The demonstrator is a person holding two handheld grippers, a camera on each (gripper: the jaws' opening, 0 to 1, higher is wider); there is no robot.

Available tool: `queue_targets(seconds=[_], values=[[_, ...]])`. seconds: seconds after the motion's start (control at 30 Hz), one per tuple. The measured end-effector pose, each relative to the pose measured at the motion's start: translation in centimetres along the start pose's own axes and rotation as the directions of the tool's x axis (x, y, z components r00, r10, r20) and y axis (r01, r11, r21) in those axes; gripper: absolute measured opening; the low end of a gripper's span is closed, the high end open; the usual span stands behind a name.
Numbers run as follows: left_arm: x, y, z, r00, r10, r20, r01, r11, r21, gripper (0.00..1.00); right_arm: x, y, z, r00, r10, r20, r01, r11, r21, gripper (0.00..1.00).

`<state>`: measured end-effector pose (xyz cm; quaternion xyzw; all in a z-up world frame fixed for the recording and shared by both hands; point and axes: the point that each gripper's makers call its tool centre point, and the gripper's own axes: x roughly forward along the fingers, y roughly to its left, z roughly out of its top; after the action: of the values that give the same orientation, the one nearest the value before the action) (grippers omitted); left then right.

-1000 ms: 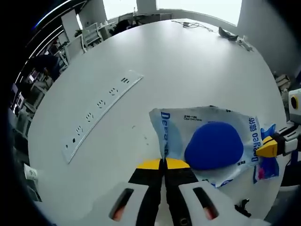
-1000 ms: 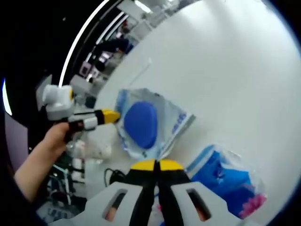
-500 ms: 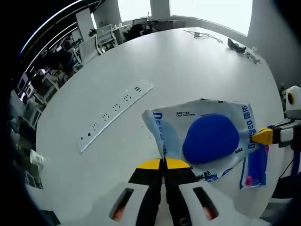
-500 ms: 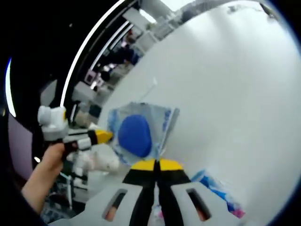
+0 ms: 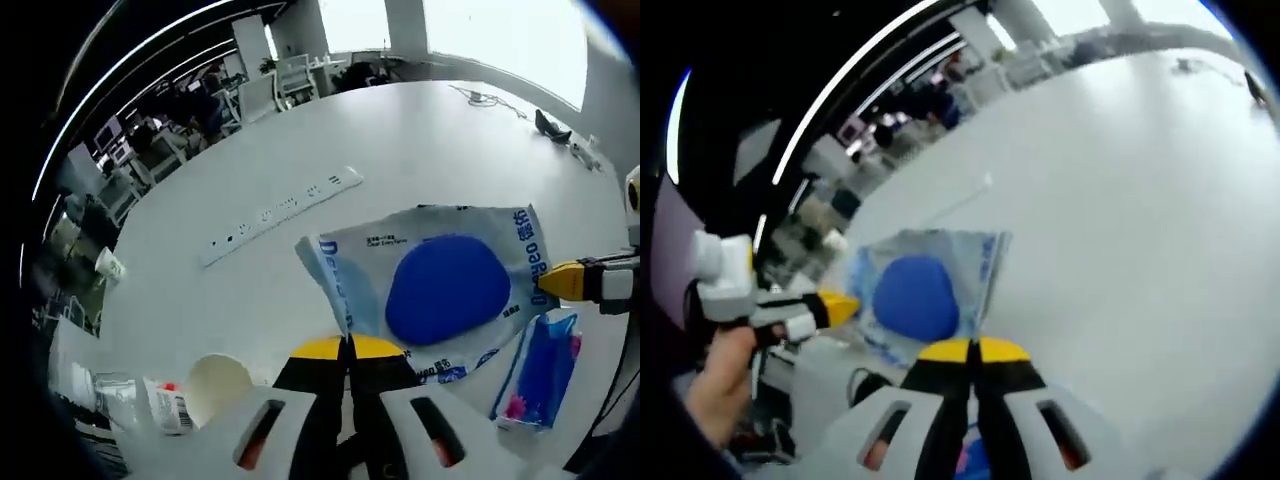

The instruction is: Arrange the tabletop items into an orderly group along one side of the table until the central work area is clear of visible clutter.

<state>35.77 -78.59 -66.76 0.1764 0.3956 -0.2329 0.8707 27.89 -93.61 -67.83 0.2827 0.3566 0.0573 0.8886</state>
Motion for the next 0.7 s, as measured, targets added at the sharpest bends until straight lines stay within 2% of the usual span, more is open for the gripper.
queue_targets(seconds=[0.13, 0.4, 0.7], values=[[-0.6, 0.6, -0.6, 0.998, 0.053, 0.033, -0.051, 0.997, -0.057, 0.00, 0.3, 0.2, -0.2, 1.000, 0.014, -0.013, -0.015, 1.000, -0.015, 0.00], [-0.5, 0.8, -2.1, 0.986, 0.159, 0.055, -0.155, 0.986, -0.067, 0.00, 1.3, 0.3, -0.8, 0.999, 0.009, -0.043, -0.012, 0.997, -0.075, 0.00], [0.7, 1.3, -3.5, 0.974, 0.227, 0.026, -0.225, 0.972, -0.061, 0.00, 3.0, 0.0, -1.5, 0.996, 0.013, -0.083, -0.020, 0.996, -0.090, 0.00]])
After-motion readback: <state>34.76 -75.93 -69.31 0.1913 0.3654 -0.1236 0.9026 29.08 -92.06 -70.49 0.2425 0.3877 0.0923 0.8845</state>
